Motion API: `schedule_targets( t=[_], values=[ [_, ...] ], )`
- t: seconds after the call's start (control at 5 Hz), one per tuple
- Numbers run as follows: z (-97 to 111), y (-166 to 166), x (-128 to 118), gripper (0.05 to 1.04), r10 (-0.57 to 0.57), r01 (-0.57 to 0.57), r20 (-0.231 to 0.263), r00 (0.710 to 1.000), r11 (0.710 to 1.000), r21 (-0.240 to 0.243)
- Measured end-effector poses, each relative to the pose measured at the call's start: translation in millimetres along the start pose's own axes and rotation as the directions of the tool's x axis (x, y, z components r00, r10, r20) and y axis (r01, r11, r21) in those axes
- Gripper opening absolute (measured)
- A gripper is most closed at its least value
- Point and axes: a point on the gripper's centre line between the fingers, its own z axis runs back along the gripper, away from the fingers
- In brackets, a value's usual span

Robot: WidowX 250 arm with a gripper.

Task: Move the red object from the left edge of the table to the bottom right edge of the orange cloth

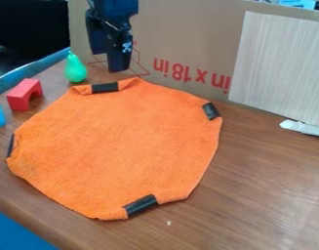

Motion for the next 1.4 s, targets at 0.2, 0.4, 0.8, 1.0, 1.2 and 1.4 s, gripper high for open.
schedule_targets(
  t=[0.2, 0.4, 0.8, 1.0, 1.2, 1.4],
  values=[
    [-11.1, -1.5, 1.0, 1.0, -0.001, 0.001, -0.022, 1.0, 1.0, -0.025],
    [-19.1, 7.7, -7.5, 1.001, 0.064, -0.065, -0.024, 0.998, 0.996, -0.067],
    [-27.6, 41.4, -25.3, 1.001, 0.206, -0.203, 0.009, 0.979, 0.97, -0.133],
    [-27.9, 55.5, -38.4, 1.0, 0.29, -0.278, 0.046, 0.956, 0.946, -0.168],
    [-39.6, 60.5, -53.6, 1.001, 0.368, -0.353, 0.049, 0.929, 0.915, -0.194],
    [-44.0, 70.4, -67.0, 1.001, 0.395, -0.38, 0.061, 0.917, 0.909, -0.169]
  ],
)
